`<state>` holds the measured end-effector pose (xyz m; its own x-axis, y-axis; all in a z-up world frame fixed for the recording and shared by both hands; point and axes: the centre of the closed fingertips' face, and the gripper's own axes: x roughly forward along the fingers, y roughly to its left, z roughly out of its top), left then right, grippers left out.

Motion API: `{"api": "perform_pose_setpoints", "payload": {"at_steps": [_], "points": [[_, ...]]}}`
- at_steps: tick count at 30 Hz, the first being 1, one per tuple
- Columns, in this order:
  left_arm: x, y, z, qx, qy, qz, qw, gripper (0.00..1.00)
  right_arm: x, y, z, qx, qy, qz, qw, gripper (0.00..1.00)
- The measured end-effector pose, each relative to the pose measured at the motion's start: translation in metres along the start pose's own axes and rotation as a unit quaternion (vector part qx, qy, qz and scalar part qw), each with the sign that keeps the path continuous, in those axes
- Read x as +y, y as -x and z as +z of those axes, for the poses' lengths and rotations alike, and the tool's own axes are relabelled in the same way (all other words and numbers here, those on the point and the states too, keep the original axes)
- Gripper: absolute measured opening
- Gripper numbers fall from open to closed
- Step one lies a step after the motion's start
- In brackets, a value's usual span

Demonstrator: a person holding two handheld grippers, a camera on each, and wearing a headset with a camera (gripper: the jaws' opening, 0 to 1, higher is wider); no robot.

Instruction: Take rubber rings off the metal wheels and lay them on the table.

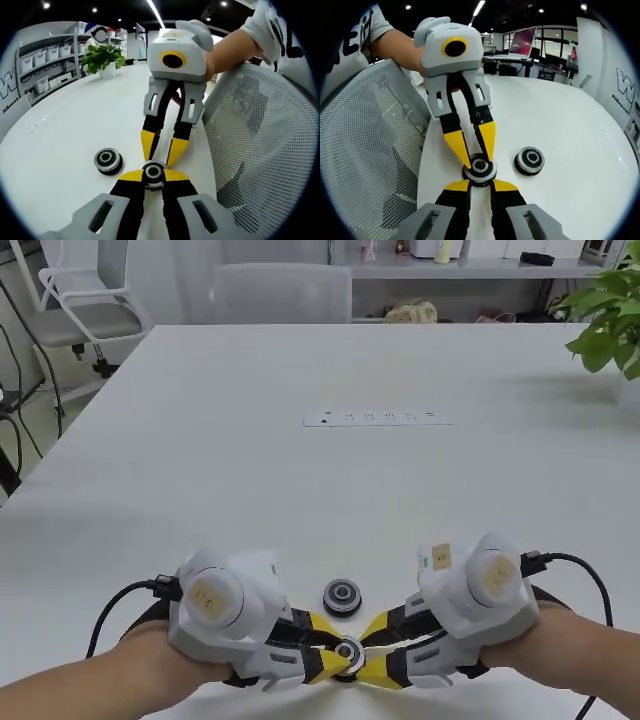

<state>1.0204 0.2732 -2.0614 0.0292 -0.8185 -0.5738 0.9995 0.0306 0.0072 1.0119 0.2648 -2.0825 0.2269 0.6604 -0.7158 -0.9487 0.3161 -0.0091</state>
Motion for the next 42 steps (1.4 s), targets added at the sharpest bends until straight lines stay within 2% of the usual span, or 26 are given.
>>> {"api": "perform_pose_setpoints", "payload": {"at_steps": [2, 3, 7, 12, 20, 27, 33, 35, 36, 37, 39, 42], "points": [[0.0, 0.0, 0.0, 0.0, -0.002, 0.0, 1.0, 0.07, -0.002, 0.001, 0.002, -0.013, -0.017, -0.002, 0.9998, 0.01], [0.0, 0.0, 0.0, 0.0, -0.001, 0.001, 1.0, 0.07, -0.003, 0.0, 0.002, -0.016, -0.03, 0.001, 0.9994, 0.01], [0.0, 0.0, 0.0, -0.001, 0.0, 0.002, 1.0, 0.07, -0.002, -0.001, 0.002, -0.016, -0.035, 0.002, 0.9992, 0.01], [0.0, 0.0, 0.0, -0.002, 0.001, 0.002, 1.0, 0.07, -0.004, 0.0, 0.001, -0.023, -0.066, 0.005, 0.9976, 0.01], [-0.001, 0.0, 0.0, 0.0, 0.0, 0.004, 1.0, 0.07, -0.009, 0.0, 0.0, -0.02, -0.094, 0.003, 0.9954, 0.0], [0.0, 0.0, 0.0, 0.003, 0.001, 0.007, 1.0, 0.07, -0.013, 0.004, 0.002, -0.042, -0.155, 0.004, 0.987, 0.0], [0.0, 0.0, 0.0, 0.006, -0.001, 0.009, 0.9999, 0.07, -0.014, 0.006, 0.004, -0.054, -0.186, 0.007, 0.981, 0.0], [0.0, 0.0, 0.0, 0.007, -0.001, 0.009, 0.9999, 0.07, -0.015, 0.008, 0.006, -0.062, -0.204, 0.009, 0.977, 0.0], [0.0, 0.0, 0.0, 0.007, -0.001, 0.009, 0.9999, 0.07, -0.014, 0.009, 0.012, -0.079, -0.22, 0.014, 0.9721, 0.0], [0.0, 0.0, 0.0, 0.007, -0.001, 0.009, 0.9999, 0.07, -0.014, 0.009, 0.013, -0.082, -0.229, 0.016, 0.97, 0.0], [0.0, 0.0, 0.0, 0.008, -0.001, 0.01, 0.9999, 0.07, -0.015, 0.009, 0.011, -0.077, -0.225, 0.015, 0.9712, 0.0], [0.0, 0.0, 0.0, 0.009, -0.001, 0.011, 0.9999, 0.07, -0.014, 0.01, 0.013, -0.084, -0.24, 0.02, 0.967, 0.0]]}}
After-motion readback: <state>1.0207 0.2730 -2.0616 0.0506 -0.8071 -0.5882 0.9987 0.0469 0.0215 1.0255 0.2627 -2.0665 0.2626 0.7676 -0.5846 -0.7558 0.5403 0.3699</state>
